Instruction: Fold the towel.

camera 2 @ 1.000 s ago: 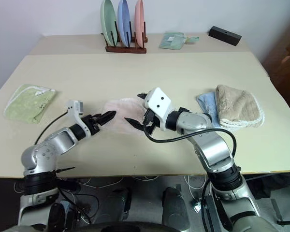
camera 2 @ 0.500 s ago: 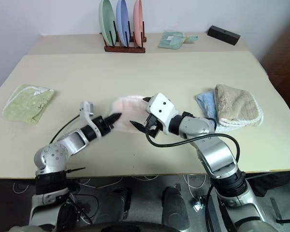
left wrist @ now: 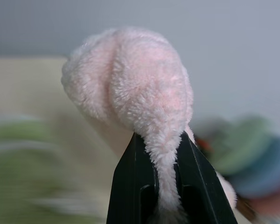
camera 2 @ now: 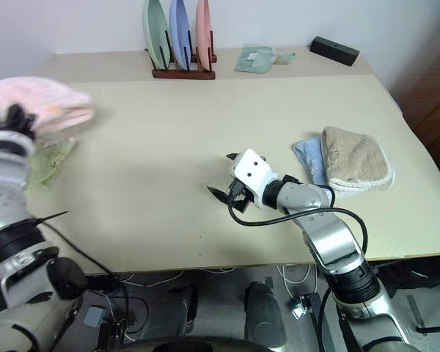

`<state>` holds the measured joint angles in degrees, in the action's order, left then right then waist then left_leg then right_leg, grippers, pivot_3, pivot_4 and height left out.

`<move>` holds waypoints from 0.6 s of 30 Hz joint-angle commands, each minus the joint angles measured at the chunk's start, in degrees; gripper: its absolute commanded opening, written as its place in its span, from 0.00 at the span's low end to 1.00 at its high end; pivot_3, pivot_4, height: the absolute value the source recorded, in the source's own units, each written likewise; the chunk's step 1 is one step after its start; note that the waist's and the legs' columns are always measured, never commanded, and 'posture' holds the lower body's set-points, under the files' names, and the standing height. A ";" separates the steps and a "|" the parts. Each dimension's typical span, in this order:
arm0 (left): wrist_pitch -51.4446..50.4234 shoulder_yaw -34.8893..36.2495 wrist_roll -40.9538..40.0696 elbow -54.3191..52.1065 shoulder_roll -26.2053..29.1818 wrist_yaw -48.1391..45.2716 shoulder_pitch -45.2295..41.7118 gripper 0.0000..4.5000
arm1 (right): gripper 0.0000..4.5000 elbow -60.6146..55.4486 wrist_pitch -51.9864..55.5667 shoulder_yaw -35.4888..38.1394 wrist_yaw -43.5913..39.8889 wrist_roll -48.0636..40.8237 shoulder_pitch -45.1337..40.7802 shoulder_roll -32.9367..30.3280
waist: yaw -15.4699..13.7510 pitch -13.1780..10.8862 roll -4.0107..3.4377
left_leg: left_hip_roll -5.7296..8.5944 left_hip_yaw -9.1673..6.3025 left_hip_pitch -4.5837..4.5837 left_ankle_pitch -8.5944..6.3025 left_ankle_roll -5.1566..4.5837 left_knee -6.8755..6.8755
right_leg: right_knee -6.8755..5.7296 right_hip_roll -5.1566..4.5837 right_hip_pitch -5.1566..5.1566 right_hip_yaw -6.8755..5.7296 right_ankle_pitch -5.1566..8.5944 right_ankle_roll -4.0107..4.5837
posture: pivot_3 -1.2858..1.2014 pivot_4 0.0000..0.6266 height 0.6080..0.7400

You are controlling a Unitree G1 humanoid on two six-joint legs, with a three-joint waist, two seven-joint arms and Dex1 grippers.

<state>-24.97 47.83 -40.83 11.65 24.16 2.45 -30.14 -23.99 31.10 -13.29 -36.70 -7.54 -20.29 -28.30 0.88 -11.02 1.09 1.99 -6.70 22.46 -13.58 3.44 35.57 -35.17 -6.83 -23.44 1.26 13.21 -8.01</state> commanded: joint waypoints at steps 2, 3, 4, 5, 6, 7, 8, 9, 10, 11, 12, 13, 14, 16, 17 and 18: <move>3.36 1.38 1.00 0.61 -1.58 2.13 5.21 0.01 | 1.00 0.17 -2.88 -0.70 -0.56 1.47 0.20 -0.77 | -0.56 -0.01 0.29 | 0.00 -0.02 0.01 0.00 0.01 0.07 | 0.01 0.00 0.06 -0.02 0.00 0.00 | 0.52 0.24 1.00; 2.87 1.11 0.43 0.27 -2.02 2.15 5.89 0.01 | 1.00 0.34 -3.10 -0.73 -0.69 1.53 0.22 -0.79 | -0.74 0.00 0.40 | 0.00 -0.03 0.03 0.00 0.01 0.08 | 0.01 0.00 0.06 -0.04 0.00 0.01 | 0.52 0.24 1.00; 1.79 0.58 -0.35 -0.19 -2.38 1.76 6.60 0.08 | 1.00 0.43 -3.24 -0.67 -0.78 1.47 0.16 -0.81 | -0.92 0.02 0.47 | 0.00 -0.05 0.04 0.00 0.01 0.11 | 0.01 0.00 0.07 -0.06 0.00 0.01 | 0.52 0.24 1.00; 0.89 -0.16 -0.85 -0.81 -2.64 1.00 7.30 0.17 | 1.00 0.52 -3.30 -0.57 -0.91 1.38 0.04 -0.80 | -1.06 0.02 0.49 | 0.00 -0.05 0.05 0.00 0.01 0.13 | 0.01 0.00 0.07 -0.07 0.00 0.01 | 0.52 0.24 1.00; 0.73 -0.60 -1.23 -1.48 -2.90 0.43 7.80 0.24 | 1.00 0.64 -3.39 -0.48 -1.03 1.36 -0.06 -0.79 | -1.11 0.02 0.49 | 0.00 -0.05 0.04 0.00 0.01 0.13 | 0.01 0.00 0.07 -0.07 -0.01 0.02 | 0.52 0.24 1.00; 0.71 -0.69 -1.65 -1.95 -3.12 0.31 8.07 0.34 | 1.00 0.78 -3.48 -0.44 -1.14 1.42 -0.13 -0.78 | -1.12 0.02 0.49 | 0.00 -0.05 0.04 0.00 0.02 0.13 | 0.01 0.00 0.07 -0.06 -0.01 0.02 | 0.52 0.24 1.00; 0.66 -0.44 -2.08 -2.47 -3.20 0.69 8.39 0.45 | 1.00 0.95 -3.62 -0.40 -1.28 1.48 -0.18 -0.81 | -1.11 0.02 0.49 | 0.00 -0.05 0.04 0.00 0.02 0.13 | 0.01 0.00 0.07 -0.06 -0.01 0.02 | 0.52 0.24 1.00; 0.65 -0.03 -2.59 -2.92 -3.25 1.10 8.67 0.57 | 1.00 1.09 -3.76 -0.37 -1.38 1.53 -0.21 -0.82 | -1.04 0.02 0.49 | 0.00 -0.05 0.04 0.00 0.02 0.12 | 0.01 0.00 0.07 -0.06 -0.01 0.02 | 0.52 0.24 1.00; 0.71 0.59 -3.06 -3.44 -3.23 1.70 9.06 0.68 | 1.00 1.23 -3.87 -0.32 -1.48 1.54 -0.22 -0.83 | -0.98 0.02 0.49 | 0.00 -0.05 0.04 0.00 0.02 0.12 | 0.01 0.00 0.06 -0.06 -0.01 0.02 | 0.52 0.24 1.00; 1.03 0.96 -3.08 -4.01 -3.17 2.38 9.56 0.79 | 1.00 1.34 -4.03 -0.18 -1.65 1.55 -0.16 -0.89 | -0.82 0.02 0.49 | 0.00 -0.05 0.04 0.00 0.02 0.11 | 0.01 0.00 0.06 -0.06 -0.01 0.02 | 0.52 0.24 1.00; 1.49 1.54 -2.81 -4.29 -2.83 3.47 10.08 0.90 | 1.00 1.41 -4.09 -0.16 -1.82 1.56 -0.12 -0.91 | -0.43 0.02 0.49 | 0.00 -0.05 0.03 0.00 0.02 0.10 | 0.01 0.00 0.06 -0.06 -0.01 0.02 | 0.52 0.24 1.00; 1.92 2.21 -2.81 -4.57 -2.51 4.42 10.50 0.99 | 1.00 1.48 -4.19 -0.14 -2.01 1.58 -0.03 -0.95 | -0.20 0.02 0.49 | -0.01 -0.05 0.02 0.00 0.02 0.08 | 0.01 0.00 0.05 -0.06 -0.01 0.02 | 0.52 0.24 1.00; 2.96 2.92 -2.61 -5.19 -2.31 5.22 10.85 0.99 | 1.00 1.60 -4.35 -0.05 -2.24 1.54 0.12 -1.05 | -0.06 0.02 0.49 | -0.02 -0.05 0.01 0.00 0.02 0.07 | -0.01 0.00 0.04 -0.06 -0.01 0.02 | 0.52 0.24 1.00; 5.31 3.69 -1.10 -6.86 -0.97 6.17 11.56 0.99 | 1.00 2.08 -4.71 -0.08 -2.75 1.47 0.24 -1.20 | 0.10 0.02 0.49 | -0.04 -0.05 0.01 0.00 0.02 0.07 | -0.02 0.02 0.02 -0.06 -0.01 0.02 | 0.52 0.24 1.00; 6.08 3.68 -0.38 -7.69 -0.23 6.45 12.01 0.99 | 1.00 2.37 -4.90 0.01 -3.00 1.33 0.24 -1.25 | 0.09 0.03 0.49 | -0.05 -0.05 0.01 0.00 0.02 0.06 | -0.02 0.03 0.02 -0.06 -0.01 0.02 | 0.52 0.24 1.00; 6.33 3.15 0.59 -8.39 1.33 5.90 12.58 0.99 | 1.00 2.77 -4.81 0.14 -2.99 0.98 0.08 -0.86 | 0.03 0.03 0.50 | -0.05 -0.05 0.01 0.00 0.02 0.06 | -0.02 0.03 0.02 -0.06 -0.01 0.03 | 0.52 0.24 1.00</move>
<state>-20.90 49.47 -41.64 7.19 22.53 8.41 -17.71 -20.75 27.44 -14.31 -39.39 -5.92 -19.90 -29.19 0.91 -10.99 1.60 1.95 -6.75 22.47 -13.58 3.46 35.63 -35.19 -6.81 -23.42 1.20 13.20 -7.99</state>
